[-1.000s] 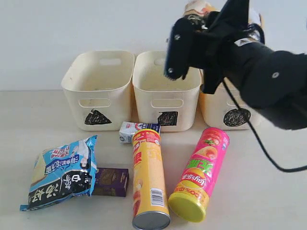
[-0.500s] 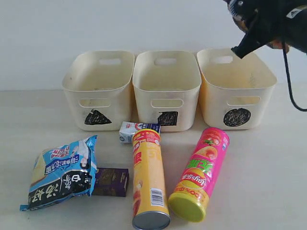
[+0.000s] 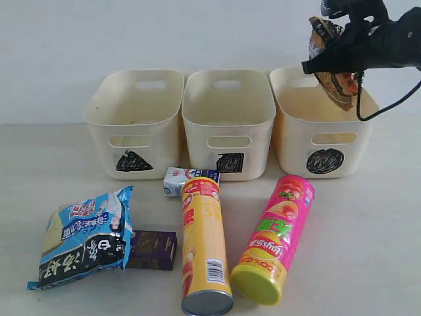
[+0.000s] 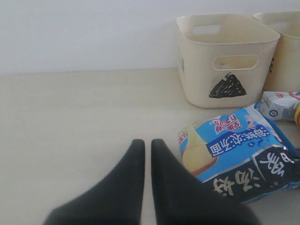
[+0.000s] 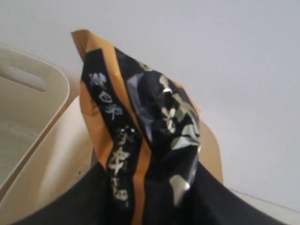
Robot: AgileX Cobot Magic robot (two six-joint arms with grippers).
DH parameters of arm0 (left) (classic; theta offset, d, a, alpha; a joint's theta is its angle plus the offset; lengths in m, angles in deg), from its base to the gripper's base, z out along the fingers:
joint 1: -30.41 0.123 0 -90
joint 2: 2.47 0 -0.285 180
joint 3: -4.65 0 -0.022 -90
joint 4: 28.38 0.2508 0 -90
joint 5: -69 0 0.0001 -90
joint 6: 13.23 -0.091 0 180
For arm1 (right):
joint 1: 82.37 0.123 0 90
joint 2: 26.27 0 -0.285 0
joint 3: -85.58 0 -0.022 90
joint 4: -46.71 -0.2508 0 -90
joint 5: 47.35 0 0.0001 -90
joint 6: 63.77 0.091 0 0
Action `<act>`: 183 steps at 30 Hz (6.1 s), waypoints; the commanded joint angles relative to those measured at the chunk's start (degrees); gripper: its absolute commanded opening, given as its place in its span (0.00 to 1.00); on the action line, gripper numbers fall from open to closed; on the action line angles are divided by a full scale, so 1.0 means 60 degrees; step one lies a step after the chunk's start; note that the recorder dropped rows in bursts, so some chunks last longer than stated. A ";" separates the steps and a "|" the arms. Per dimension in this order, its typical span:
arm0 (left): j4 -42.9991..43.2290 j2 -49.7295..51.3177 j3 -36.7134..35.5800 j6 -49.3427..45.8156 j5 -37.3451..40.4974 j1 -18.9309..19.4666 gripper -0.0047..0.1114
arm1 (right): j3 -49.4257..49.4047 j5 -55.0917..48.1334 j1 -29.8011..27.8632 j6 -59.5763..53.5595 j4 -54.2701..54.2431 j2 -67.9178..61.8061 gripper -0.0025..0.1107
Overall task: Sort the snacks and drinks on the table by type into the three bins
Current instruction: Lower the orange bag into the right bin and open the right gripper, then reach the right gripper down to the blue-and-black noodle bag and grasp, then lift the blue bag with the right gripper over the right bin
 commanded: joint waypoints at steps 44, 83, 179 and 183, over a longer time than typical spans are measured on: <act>0.0001 -0.0008 -0.0027 0.0070 -0.0019 -0.0002 0.08 | -0.1603 -0.0722 0.0849 0.0685 -0.0291 0.2297 0.02; 0.0001 -0.0008 -0.0027 0.0070 -0.0019 -0.0002 0.08 | -0.4421 0.0901 0.8794 -0.3781 0.1713 0.1429 0.49; 0.0001 -0.0008 -0.0027 0.0070 -0.0019 -0.0002 0.08 | -0.0755 0.6358 0.9545 -1.5500 -0.6929 -0.2158 0.02; 0.0001 -0.0008 -0.0027 0.0070 -0.0019 -0.0002 0.08 | -0.1916 0.6941 0.9504 -1.5586 -0.7147 -0.1060 0.02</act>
